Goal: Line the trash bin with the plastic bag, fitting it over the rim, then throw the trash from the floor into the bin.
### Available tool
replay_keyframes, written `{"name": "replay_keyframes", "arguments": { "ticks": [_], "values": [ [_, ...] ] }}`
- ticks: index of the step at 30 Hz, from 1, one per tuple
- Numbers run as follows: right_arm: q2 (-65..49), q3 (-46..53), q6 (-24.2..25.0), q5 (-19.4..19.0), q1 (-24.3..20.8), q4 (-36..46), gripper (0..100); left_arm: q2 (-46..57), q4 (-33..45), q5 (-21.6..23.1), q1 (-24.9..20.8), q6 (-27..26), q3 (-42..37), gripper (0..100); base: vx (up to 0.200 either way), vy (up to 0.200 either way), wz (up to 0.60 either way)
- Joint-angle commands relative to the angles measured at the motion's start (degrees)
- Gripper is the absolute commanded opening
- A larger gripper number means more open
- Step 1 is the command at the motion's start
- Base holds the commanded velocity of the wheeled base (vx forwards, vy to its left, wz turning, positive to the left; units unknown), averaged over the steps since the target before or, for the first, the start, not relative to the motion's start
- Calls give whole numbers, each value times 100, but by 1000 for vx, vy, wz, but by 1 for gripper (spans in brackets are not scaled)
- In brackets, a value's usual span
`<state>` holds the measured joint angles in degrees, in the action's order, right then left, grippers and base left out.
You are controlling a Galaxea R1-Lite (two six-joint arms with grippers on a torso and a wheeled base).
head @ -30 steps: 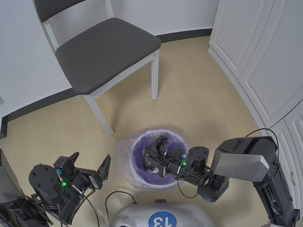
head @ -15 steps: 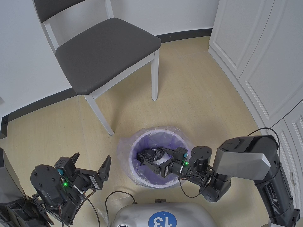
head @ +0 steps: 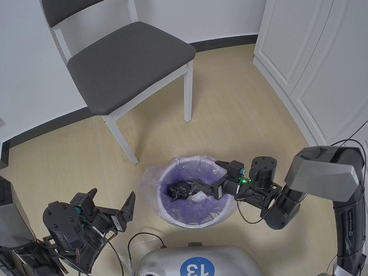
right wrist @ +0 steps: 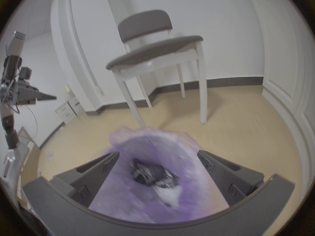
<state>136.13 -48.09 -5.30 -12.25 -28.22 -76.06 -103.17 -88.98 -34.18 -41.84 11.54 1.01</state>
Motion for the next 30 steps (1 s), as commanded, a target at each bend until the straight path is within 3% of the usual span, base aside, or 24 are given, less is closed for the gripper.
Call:
{"name": "replay_keyframes", "arguments": {
  "ticks": [1, 3, 4, 6, 7, 10, 12, 13, 14, 15, 16, 17, 19, 30],
  "values": [
    [-518, -104, -779, -58, 941, 856, 100, -230, -102, -133, 18, -3, -101, 100, 0, 0, 0],
    [-438, -315, -1509, -568, 1618, 1040, 100, -344, -102, -141, 44, 6, -101, 100, 0, 0, 0],
    [-377, -350, -1720, -770, 1776, 1067, 100, -371, -102, -141, 44, 6, -101, 100, 0, 0, 0],
    [-377, -350, -1720, -770, 1776, 1067, 100, -371, -102, -141, 44, 6, -101, 100, 0, 0, 0],
    [-307, -359, -2089, -1139, 2084, 1075, 100, -415, -102, -141, 44, 14, -101, 100, 0, 0, 0],
    [-236, -324, -2212, -1218, 2110, 1163, 100, -415, -102, -141, 44, 14, -101, 100, 0, 0, 0],
    [19, -350, -2502, -1570, 2163, 1181, 100, -415, -102, -141, 44, 14, -101, 100, 0, 0, 0],
    [19, -350, -2502, -1570, 2163, 1181, 100, -415, -102, -141, 44, 14, -101, 100, 0, 0, 0],
    [291, -420, -2906, -2317, 2295, 1181, 100, -406, -102, -141, 44, 14, -101, 100, 0, 0, 0],
    [397, -491, -3082, -2739, 2348, 1207, 100, -397, -102, -141, 44, 14, -101, 100, 0, 0, 0],
    [423, -508, -3117, -2844, 2348, 1216, 100, -388, -102, -141, 44, 14, -101, 100, 0, 0, 0],
    [546, -570, -3196, -3240, 2365, 1260, 100, -379, -102, -141, 44, 14, -101, 100, 0, 0, 0],
    [590, -570, -3205, -3398, 2356, 1304, 100, -371, -102, -141, 35, 14, -101, 100, 0, 0, 0],
    [1073, -710, -3205, -3433, 2268, 1365, 100, -362, -102, -141, 18, 14, -101, 100, 0, 0, 0]
  ]
}}
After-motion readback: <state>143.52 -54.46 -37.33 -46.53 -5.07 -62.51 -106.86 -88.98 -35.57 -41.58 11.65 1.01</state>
